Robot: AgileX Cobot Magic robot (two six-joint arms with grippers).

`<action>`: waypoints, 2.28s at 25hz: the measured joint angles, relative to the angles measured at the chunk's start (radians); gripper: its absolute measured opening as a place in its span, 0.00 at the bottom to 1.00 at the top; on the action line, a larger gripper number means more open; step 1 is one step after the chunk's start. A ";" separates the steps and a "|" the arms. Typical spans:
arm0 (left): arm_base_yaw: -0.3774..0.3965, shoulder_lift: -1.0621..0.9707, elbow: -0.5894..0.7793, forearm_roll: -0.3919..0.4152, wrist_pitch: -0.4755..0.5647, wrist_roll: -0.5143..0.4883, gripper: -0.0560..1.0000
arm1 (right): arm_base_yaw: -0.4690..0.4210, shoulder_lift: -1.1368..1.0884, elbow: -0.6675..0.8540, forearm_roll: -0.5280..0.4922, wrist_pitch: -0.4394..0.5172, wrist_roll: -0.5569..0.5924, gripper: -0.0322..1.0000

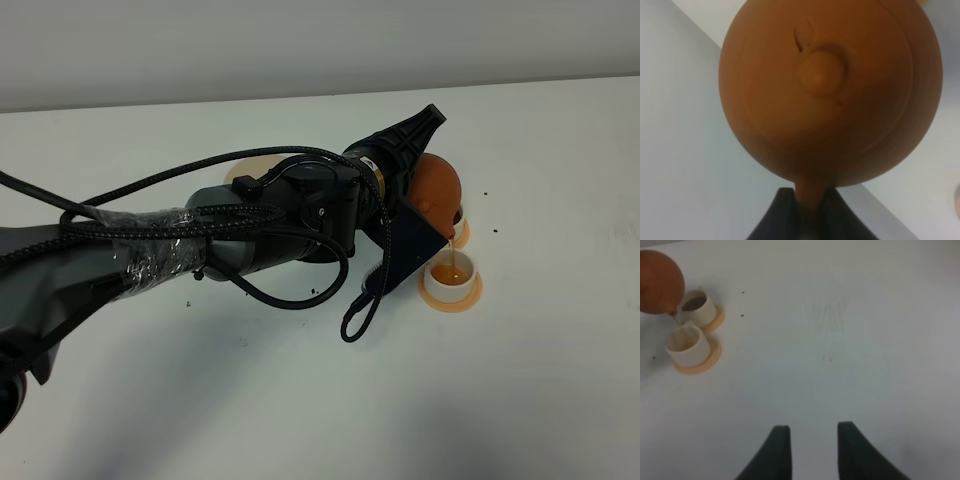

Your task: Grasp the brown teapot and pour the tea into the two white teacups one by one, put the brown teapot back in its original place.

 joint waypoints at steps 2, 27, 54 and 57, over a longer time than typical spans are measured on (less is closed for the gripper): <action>0.000 0.000 0.000 0.000 -0.001 0.000 0.17 | 0.000 0.000 0.000 0.000 0.000 0.000 0.27; 0.000 0.000 0.000 0.052 -0.023 0.031 0.17 | 0.000 0.000 0.000 0.000 0.000 0.000 0.27; 0.000 0.000 0.000 0.076 -0.030 0.103 0.17 | 0.000 0.000 0.000 0.000 0.000 0.000 0.27; 0.000 0.000 0.000 0.078 -0.033 0.103 0.17 | 0.000 0.000 0.000 0.000 0.000 0.000 0.27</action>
